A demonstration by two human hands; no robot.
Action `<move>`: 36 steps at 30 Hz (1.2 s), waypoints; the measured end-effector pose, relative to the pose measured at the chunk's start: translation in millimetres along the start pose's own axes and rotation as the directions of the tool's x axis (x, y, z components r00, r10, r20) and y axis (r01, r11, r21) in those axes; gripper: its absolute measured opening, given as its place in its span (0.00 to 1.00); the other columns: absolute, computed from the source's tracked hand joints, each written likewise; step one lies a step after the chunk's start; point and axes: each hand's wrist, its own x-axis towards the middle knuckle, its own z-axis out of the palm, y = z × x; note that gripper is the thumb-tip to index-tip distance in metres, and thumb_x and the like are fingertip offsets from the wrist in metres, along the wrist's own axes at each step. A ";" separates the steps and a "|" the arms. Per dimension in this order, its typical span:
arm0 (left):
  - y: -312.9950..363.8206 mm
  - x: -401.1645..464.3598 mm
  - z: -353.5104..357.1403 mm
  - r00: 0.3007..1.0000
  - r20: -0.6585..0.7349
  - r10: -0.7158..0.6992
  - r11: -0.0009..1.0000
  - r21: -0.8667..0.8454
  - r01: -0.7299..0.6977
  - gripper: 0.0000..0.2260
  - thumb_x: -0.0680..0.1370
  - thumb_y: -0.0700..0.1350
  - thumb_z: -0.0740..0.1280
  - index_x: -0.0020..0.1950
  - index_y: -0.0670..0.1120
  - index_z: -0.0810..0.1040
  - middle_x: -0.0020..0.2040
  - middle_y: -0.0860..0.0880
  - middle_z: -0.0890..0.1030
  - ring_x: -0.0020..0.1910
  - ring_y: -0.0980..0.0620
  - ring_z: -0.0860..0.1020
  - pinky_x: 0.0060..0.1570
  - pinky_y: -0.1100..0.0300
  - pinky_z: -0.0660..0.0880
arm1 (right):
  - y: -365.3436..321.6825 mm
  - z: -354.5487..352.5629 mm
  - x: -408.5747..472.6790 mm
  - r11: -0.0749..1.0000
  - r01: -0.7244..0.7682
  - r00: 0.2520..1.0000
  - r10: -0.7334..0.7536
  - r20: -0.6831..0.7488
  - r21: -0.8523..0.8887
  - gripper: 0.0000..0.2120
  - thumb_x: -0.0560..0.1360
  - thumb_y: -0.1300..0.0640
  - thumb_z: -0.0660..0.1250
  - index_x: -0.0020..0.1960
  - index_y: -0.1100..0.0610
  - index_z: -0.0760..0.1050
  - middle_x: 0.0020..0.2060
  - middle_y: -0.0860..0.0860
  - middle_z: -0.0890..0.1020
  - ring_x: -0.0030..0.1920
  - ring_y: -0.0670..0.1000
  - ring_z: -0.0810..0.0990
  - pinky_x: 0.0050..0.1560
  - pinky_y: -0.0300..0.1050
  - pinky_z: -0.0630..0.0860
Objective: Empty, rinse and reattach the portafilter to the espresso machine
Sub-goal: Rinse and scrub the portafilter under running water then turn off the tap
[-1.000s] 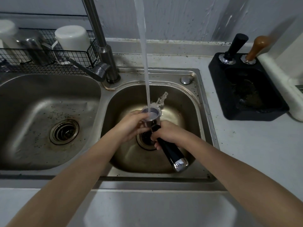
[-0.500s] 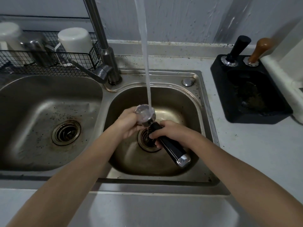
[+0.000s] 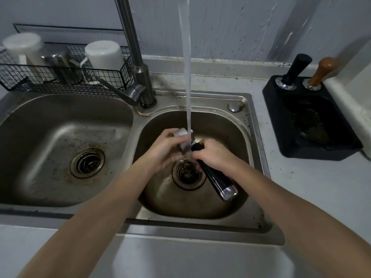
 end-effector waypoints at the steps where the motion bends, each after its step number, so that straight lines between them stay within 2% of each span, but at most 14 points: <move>1: -1.9 -0.3 2.9 1.000 -0.010 0.005 1.000 0.004 -0.005 0.21 0.71 0.42 0.70 0.62 0.45 0.68 0.52 0.43 0.76 0.43 0.48 0.79 0.30 0.59 0.79 | -0.2 -0.4 -2.5 1.000 0.012 1.000 -0.012 -0.004 -0.019 0.15 0.70 0.53 0.69 0.51 0.63 0.76 0.41 0.58 0.82 0.39 0.55 0.80 0.48 0.52 0.78; 5: -5.8 4.2 13.8 0.999 -0.032 0.006 1.000 -0.022 -0.007 0.17 0.74 0.49 0.67 0.58 0.43 0.70 0.51 0.44 0.77 0.40 0.51 0.82 0.34 0.53 0.80 | -0.3 -1.7 -7.0 0.994 0.023 0.998 -0.029 -0.055 -0.105 0.19 0.69 0.54 0.69 0.56 0.61 0.73 0.49 0.57 0.81 0.48 0.56 0.80 0.52 0.51 0.76; 8: 1.2 5.5 17.3 0.991 -0.097 -0.093 0.991 -0.103 0.083 0.15 0.79 0.52 0.58 0.58 0.43 0.72 0.47 0.44 0.77 0.44 0.47 0.79 0.36 0.50 0.78 | -5.1 -1.7 -3.2 0.997 -0.004 0.999 0.000 -0.043 -0.078 0.14 0.68 0.57 0.69 0.51 0.61 0.74 0.44 0.59 0.83 0.44 0.58 0.82 0.51 0.56 0.79; 10: 6.0 4.6 13.9 0.981 -0.172 -0.088 0.995 -0.055 0.079 0.15 0.80 0.51 0.55 0.57 0.43 0.72 0.44 0.44 0.77 0.41 0.47 0.78 0.33 0.54 0.78 | -11.0 -1.3 -0.9 1.000 -0.026 1.000 0.026 -0.003 0.010 0.06 0.68 0.60 0.69 0.43 0.60 0.75 0.37 0.58 0.82 0.38 0.55 0.81 0.47 0.53 0.79; 13: 13.3 4.8 -0.6 0.954 -0.299 0.019 0.999 0.053 -0.003 0.10 0.79 0.43 0.57 0.55 0.41 0.73 0.39 0.45 0.75 0.34 0.50 0.75 0.29 0.59 0.74 | -21.1 0.0 5.1 0.995 -0.017 1.000 0.019 -0.015 0.094 0.08 0.67 0.62 0.70 0.37 0.56 0.71 0.31 0.54 0.78 0.32 0.52 0.78 0.39 0.47 0.76; 17: 29.9 3.5 -31.4 0.883 -0.451 0.134 0.990 0.093 -0.103 0.12 0.77 0.35 0.57 0.59 0.40 0.71 0.39 0.45 0.74 0.37 0.53 0.74 0.36 0.62 0.74 | -30.6 -0.1 12.9 0.996 -0.011 1.000 0.013 -0.019 0.091 0.13 0.66 0.61 0.71 0.47 0.60 0.72 0.42 0.57 0.79 0.44 0.55 0.79 0.50 0.51 0.76; 20: 50.9 -0.1 -52.9 0.805 -0.528 0.271 0.960 0.211 -0.184 0.17 0.76 0.35 0.58 0.65 0.39 0.67 0.46 0.42 0.77 0.42 0.49 0.76 0.46 0.54 0.77 | -36.6 -0.9 15.7 0.997 -0.028 1.000 0.029 -0.004 0.073 0.15 0.65 0.62 0.71 0.50 0.64 0.75 0.43 0.60 0.79 0.44 0.58 0.79 0.51 0.54 0.77; 22: 66.9 -1.6 -59.3 0.750 -0.549 0.370 0.920 0.331 -0.211 0.21 0.75 0.35 0.59 0.69 0.39 0.64 0.55 0.40 0.77 0.48 0.47 0.74 0.56 0.50 0.74 | -40.1 -2.4 16.8 0.997 -0.036 0.999 0.038 -0.021 0.075 0.13 0.64 0.63 0.71 0.47 0.64 0.75 0.40 0.59 0.78 0.41 0.58 0.78 0.45 0.52 0.78; 24: 82.8 -1.8 -62.6 0.696 -0.543 0.470 0.867 0.429 -0.251 0.24 0.73 0.35 0.61 0.69 0.40 0.64 0.53 0.47 0.74 0.50 0.49 0.70 0.54 0.55 0.70 | -44.5 -3.7 18.7 0.994 -0.038 0.999 0.041 -0.031 0.107 0.09 0.63 0.64 0.71 0.42 0.62 0.74 0.36 0.58 0.77 0.38 0.58 0.78 0.39 0.50 0.78; 26: 95.8 -0.7 -64.1 0.676 -0.521 0.521 0.835 0.474 -0.279 0.23 0.71 0.35 0.63 0.66 0.40 0.67 0.50 0.49 0.73 0.50 0.49 0.71 0.52 0.57 0.68 | -48.2 -3.9 20.1 0.990 -0.028 0.999 0.032 -0.027 0.141 0.09 0.64 0.64 0.71 0.42 0.62 0.74 0.36 0.59 0.78 0.38 0.59 0.78 0.42 0.55 0.80; 29: 104.1 3.4 -65.3 0.701 -0.510 0.500 0.849 0.449 -0.279 0.24 0.72 0.36 0.64 0.68 0.39 0.66 0.53 0.47 0.74 0.52 0.49 0.71 0.52 0.59 0.67 | -52.3 -2.1 22.9 0.957 -0.049 0.999 0.049 0.009 0.286 0.09 0.66 0.65 0.69 0.44 0.63 0.71 0.34 0.59 0.78 0.36 0.60 0.78 0.48 0.64 0.79; 31: 103.7 5.1 -66.1 0.712 -0.506 0.488 0.855 0.444 -0.270 0.27 0.72 0.37 0.64 0.71 0.40 0.62 0.54 0.47 0.75 0.54 0.48 0.72 0.52 0.58 0.68 | -55.2 -3.0 24.4 0.935 -0.060 0.998 0.065 -0.003 0.349 0.09 0.67 0.65 0.70 0.42 0.61 0.70 0.30 0.58 0.78 0.31 0.57 0.78 0.44 0.60 0.80; 34: 103.4 6.3 -68.6 0.714 -0.502 0.488 0.853 0.447 -0.268 0.29 0.72 0.37 0.64 0.72 0.40 0.60 0.59 0.44 0.76 0.55 0.47 0.73 0.54 0.57 0.69 | -59.4 -6.6 23.7 0.946 -0.041 0.998 0.055 -0.034 0.321 0.08 0.66 0.66 0.71 0.42 0.62 0.73 0.31 0.58 0.78 0.27 0.54 0.77 0.36 0.51 0.81; 36: 103.8 6.9 -69.3 0.713 -0.497 0.494 0.849 0.452 -0.273 0.30 0.72 0.37 0.64 0.72 0.40 0.60 0.61 0.43 0.76 0.56 0.47 0.72 0.54 0.58 0.68 | -60.2 -8.8 22.1 0.948 -0.050 0.997 0.066 -0.037 0.316 0.09 0.65 0.67 0.70 0.44 0.63 0.74 0.31 0.58 0.78 0.27 0.53 0.77 0.29 0.45 0.77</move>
